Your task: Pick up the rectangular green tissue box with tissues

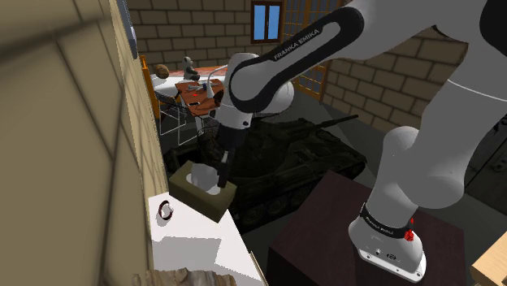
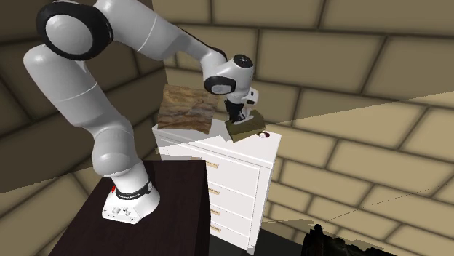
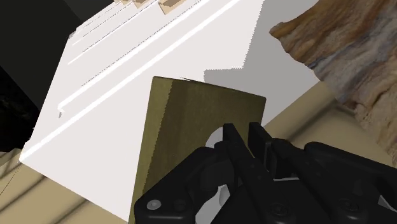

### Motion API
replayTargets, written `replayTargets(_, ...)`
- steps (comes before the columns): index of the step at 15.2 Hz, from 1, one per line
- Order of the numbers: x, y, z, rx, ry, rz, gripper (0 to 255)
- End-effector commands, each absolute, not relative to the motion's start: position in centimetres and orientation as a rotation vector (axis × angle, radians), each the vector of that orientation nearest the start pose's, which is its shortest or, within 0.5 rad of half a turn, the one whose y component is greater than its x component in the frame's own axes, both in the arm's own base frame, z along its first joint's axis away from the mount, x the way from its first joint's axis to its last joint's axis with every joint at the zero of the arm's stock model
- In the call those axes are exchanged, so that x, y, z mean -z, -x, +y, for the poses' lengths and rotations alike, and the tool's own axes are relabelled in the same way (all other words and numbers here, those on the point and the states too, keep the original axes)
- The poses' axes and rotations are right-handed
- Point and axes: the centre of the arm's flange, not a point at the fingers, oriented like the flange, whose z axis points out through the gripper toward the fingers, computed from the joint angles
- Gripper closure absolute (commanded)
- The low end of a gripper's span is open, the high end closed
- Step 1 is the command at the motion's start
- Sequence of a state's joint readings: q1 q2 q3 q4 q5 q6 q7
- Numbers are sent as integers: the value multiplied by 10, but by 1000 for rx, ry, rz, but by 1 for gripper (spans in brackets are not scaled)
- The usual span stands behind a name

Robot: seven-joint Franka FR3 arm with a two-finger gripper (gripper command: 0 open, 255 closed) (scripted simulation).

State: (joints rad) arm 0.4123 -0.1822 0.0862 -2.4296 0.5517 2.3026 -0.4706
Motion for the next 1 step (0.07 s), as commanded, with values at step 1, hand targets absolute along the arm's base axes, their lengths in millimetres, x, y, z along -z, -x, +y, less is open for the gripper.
replayTargets(1, -386, -408, 234, 69, 2613, -817, 255)
